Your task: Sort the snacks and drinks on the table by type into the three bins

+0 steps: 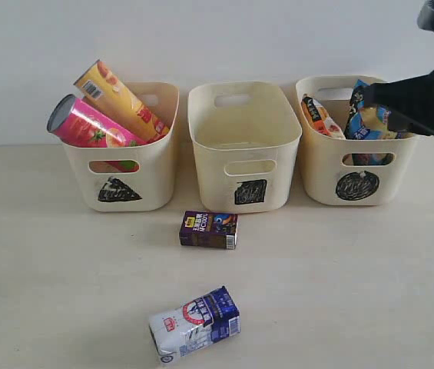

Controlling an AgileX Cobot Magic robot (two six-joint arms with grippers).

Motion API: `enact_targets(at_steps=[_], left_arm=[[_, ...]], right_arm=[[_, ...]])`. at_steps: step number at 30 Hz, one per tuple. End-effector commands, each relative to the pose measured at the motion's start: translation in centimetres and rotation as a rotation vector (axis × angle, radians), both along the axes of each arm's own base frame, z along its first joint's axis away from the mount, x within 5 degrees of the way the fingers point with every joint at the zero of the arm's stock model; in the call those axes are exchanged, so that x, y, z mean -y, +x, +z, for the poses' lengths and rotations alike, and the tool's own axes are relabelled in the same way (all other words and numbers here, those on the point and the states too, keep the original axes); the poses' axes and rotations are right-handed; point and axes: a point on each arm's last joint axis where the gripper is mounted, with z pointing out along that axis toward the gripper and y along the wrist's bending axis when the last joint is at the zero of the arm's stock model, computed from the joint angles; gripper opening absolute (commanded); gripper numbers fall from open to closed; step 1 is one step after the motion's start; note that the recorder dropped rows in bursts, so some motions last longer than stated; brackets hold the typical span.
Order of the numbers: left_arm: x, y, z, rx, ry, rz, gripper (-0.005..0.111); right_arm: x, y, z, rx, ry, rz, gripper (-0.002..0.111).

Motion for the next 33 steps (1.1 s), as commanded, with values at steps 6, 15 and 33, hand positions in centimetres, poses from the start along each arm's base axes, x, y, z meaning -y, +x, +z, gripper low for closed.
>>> enact_targets(at_steps=[6,15,33], left_arm=[[0.0,0.0,0.1,0.009,0.003,0.002,0.004],[0.0,0.0,0.1,0.008,0.011,0.003,0.004],[-0.3,0.1,3.1,0.349,-0.217,0.048,0.004]], right_arm=[[2.1,-6.9,0.6,0.305,0.005,-0.095,0.000],[3.3,-11.9,-1.7,0.430,0.009,-0.151,0.000],[4.9,-22.4,-3.7,0.750,0.165,-0.189,0.000]])
